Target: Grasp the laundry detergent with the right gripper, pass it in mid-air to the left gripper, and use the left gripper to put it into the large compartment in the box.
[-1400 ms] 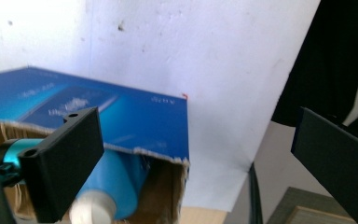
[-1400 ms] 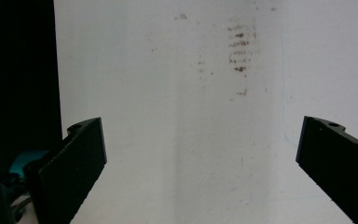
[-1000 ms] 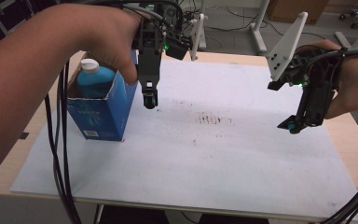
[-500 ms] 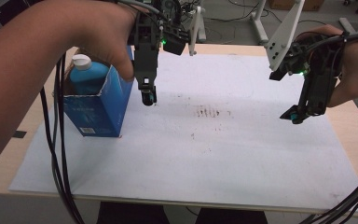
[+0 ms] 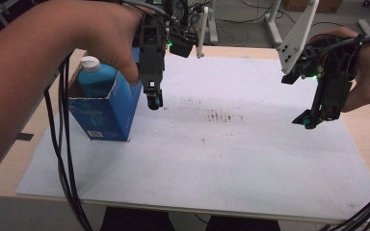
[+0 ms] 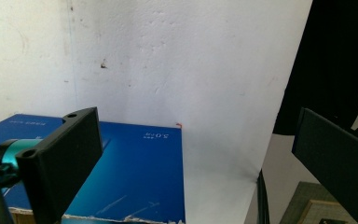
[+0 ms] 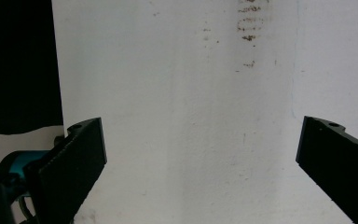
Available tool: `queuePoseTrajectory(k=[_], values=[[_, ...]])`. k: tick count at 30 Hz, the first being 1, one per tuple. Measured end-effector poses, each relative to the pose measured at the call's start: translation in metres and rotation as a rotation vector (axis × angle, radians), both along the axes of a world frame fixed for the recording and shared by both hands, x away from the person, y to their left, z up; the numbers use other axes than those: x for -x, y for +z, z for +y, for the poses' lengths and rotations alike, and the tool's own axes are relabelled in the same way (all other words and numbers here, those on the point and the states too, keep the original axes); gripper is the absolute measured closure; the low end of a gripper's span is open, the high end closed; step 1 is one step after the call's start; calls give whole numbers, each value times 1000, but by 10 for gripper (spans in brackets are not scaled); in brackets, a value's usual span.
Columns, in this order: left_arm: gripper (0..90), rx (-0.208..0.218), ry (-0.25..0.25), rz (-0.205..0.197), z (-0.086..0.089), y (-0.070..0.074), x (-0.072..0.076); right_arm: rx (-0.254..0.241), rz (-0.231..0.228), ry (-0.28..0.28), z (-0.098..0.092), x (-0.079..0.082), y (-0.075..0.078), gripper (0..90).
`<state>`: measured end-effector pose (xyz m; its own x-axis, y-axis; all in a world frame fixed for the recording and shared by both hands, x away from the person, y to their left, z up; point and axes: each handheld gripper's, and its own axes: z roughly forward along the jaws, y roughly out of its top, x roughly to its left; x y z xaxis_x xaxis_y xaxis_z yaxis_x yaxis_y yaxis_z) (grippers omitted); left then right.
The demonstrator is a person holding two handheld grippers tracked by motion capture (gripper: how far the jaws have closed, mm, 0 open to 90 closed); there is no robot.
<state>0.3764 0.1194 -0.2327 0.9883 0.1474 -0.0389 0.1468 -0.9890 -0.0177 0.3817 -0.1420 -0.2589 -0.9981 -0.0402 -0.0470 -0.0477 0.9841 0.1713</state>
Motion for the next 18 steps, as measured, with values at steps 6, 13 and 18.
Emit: queuePoseTrajectory(k=[6,13,18], values=[[17,11,1,1,-1,1,-1,7,0,2,0,0,-1,6],[17,11,-2,6,-3,0,-1,9,0,-2,0,1,-1,6],[17,20,-4,-6,-1,2,1,3,-16,6,1,3,1,6]])
